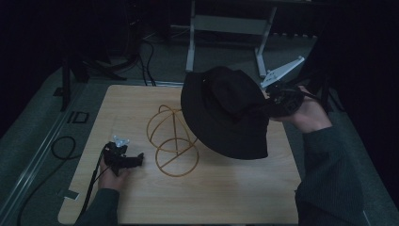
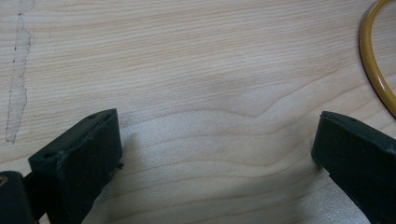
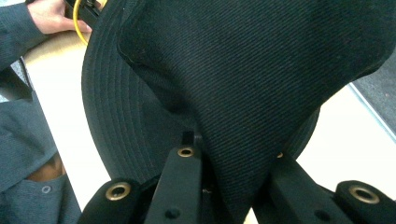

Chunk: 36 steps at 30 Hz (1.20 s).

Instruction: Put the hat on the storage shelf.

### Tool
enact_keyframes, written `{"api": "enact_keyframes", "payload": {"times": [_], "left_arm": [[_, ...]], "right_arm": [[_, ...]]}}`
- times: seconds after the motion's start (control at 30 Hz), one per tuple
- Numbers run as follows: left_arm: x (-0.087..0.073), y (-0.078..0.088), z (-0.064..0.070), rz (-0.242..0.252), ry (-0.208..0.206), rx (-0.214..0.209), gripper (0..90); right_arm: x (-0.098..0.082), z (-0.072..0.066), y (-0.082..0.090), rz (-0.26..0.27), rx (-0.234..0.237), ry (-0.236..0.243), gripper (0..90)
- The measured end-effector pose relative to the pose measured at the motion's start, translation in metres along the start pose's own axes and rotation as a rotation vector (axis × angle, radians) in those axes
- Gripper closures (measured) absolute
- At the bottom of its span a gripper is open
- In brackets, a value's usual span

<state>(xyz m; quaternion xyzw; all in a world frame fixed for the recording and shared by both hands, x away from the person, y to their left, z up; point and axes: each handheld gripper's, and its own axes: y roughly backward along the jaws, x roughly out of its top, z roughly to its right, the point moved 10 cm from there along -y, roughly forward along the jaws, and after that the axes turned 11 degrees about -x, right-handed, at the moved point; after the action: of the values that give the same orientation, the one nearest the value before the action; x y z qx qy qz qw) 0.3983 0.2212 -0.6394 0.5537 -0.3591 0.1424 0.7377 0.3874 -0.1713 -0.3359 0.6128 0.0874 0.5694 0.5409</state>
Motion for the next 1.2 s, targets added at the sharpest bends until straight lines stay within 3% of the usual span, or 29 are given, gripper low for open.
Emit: {"api": "enact_keyframes", "payload": {"times": [0.6, 1.2], "left_arm": [[0.0, 0.0, 0.001, -0.002, -0.005, -0.002, 1.8], [0.0, 0.0, 0.001, -0.005, -0.006, -0.005, 1.8]], "right_arm": [[0.021, -0.012, -0.001, 0.021, 0.035, 0.062, 84.9], [0.049, -0.033, -0.009, 0.038, 0.077, 0.133, 84.9]]}}
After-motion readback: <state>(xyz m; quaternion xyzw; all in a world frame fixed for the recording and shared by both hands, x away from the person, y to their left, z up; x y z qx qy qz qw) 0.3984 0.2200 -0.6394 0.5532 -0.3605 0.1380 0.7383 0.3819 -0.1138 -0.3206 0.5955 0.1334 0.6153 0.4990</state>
